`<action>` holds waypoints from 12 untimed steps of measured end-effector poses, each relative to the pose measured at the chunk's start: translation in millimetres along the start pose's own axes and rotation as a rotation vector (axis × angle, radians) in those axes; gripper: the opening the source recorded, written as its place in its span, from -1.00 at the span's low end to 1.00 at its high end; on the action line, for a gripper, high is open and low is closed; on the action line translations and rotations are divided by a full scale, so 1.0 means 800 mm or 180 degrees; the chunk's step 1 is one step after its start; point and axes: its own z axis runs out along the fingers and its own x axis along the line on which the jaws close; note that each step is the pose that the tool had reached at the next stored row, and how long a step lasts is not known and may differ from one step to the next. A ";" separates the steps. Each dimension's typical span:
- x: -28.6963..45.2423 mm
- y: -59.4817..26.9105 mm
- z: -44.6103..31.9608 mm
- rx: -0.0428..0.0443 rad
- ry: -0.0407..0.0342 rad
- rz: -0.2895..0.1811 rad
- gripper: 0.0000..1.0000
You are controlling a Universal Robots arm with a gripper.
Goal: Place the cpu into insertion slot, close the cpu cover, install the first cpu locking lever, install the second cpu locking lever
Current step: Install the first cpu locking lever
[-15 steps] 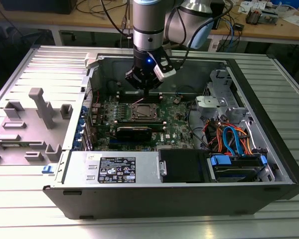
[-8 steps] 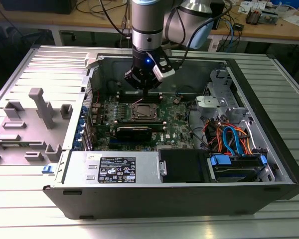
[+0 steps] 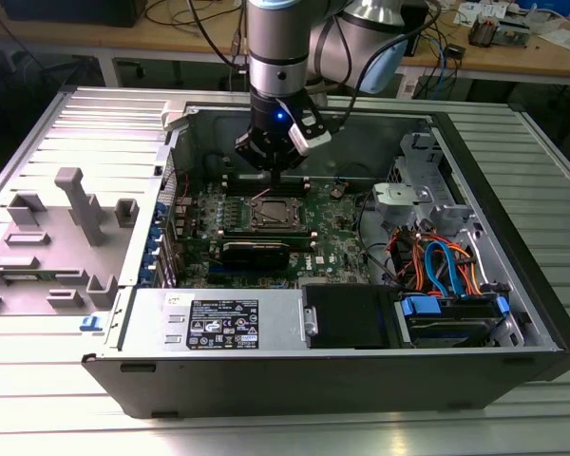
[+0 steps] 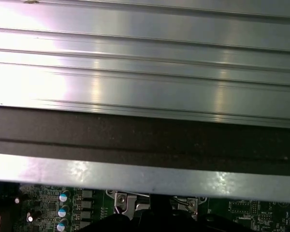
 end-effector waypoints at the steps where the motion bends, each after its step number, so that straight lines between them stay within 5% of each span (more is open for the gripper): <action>1: 0.0015 0.000 0.0000 0.0000 0.0000 0.0000 -0.79; 12: 0.0069 0.001 0.0006 0.0000 0.0000 0.0000 -0.79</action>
